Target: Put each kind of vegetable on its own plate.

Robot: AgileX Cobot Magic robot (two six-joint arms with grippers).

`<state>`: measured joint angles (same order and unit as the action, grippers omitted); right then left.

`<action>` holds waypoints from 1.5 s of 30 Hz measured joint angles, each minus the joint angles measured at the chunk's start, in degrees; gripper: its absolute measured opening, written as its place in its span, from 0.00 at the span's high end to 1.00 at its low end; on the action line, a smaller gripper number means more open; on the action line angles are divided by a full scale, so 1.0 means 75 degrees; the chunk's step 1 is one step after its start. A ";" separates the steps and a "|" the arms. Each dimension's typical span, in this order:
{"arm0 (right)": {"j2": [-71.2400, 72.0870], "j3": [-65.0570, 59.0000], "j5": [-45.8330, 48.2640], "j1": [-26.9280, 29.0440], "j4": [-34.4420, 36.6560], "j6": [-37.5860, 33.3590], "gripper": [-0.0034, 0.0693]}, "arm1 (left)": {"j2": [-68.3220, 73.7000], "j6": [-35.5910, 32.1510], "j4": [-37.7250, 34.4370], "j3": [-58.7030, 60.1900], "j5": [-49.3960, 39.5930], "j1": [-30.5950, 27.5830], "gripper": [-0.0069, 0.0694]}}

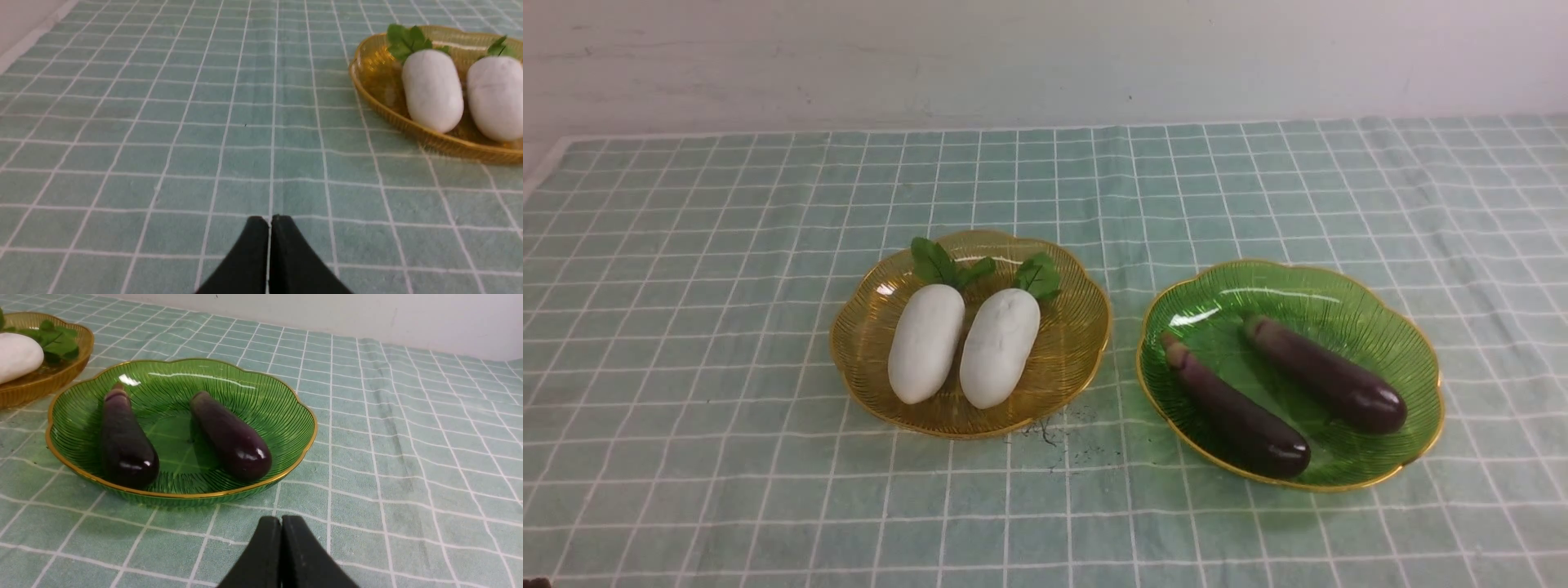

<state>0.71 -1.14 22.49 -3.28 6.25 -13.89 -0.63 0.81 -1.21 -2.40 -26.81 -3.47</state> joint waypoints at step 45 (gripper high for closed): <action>0.0000 0.0000 -0.0006 0.0000 -0.0022 0.0023 0.97 | 0.0000 -0.0003 0.0034 0.0476 0.0413 0.0771 0.92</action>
<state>0.71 -1.14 22.44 -3.28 6.09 -13.71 -0.63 0.79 -0.95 1.16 -23.71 2.31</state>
